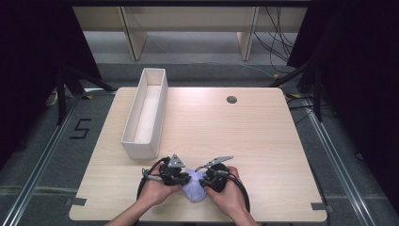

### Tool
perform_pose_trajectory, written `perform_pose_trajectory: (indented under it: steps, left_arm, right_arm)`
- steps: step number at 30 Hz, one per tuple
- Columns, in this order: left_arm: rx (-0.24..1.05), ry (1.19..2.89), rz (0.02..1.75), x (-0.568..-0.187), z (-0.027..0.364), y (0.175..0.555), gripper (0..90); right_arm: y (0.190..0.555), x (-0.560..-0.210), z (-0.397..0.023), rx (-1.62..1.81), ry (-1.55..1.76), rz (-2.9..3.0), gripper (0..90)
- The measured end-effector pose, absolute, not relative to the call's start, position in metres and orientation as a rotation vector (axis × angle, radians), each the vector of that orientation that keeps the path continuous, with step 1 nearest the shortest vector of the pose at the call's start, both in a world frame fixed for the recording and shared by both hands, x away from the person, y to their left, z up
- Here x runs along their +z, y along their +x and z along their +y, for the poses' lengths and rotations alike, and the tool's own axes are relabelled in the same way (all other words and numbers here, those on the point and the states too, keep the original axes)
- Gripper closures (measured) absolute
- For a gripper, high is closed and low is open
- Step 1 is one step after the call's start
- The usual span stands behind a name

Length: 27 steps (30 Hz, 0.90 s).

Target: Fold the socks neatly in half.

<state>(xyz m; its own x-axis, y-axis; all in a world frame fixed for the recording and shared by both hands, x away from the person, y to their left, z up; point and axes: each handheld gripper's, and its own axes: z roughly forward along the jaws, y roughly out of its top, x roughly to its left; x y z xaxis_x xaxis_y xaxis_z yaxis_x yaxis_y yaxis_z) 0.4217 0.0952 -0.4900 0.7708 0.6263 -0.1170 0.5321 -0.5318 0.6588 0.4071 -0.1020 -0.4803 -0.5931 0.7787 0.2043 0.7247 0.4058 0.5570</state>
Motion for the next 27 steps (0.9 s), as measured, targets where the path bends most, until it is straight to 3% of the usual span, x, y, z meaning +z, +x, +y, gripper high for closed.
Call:
perform_pose_trajectory:
  steps: [4, 7, 13, 18, 27]
  left_arm:
    - [0.165, 2.227, 0.877, -0.487, 0.100, 0.420, 74.1]
    - [0.153, 2.189, 0.899, -0.483, 0.105, 0.417, 59.4]
    - [0.109, 2.130, 0.952, -0.477, 0.118, 0.410, 45.8]
    - [0.038, 2.059, 1.016, -0.477, 0.127, 0.405, 42.6]
    - [0.041, 2.067, 1.015, -0.473, 0.138, 0.401, 41.4]
  right_arm:
    - [0.407, -0.480, -0.102, 0.942, 1.366, 2.562, 74.0]
    - [0.407, -0.480, -0.103, 0.940, 1.355, 2.572, 73.9]
    - [0.409, -0.481, -0.104, 0.963, 1.362, 2.568, 73.7]
    - [0.409, -0.482, -0.104, 0.967, 1.361, 2.571, 73.4]
    - [0.410, -0.482, -0.104, 0.968, 1.379, 2.593, 72.8]
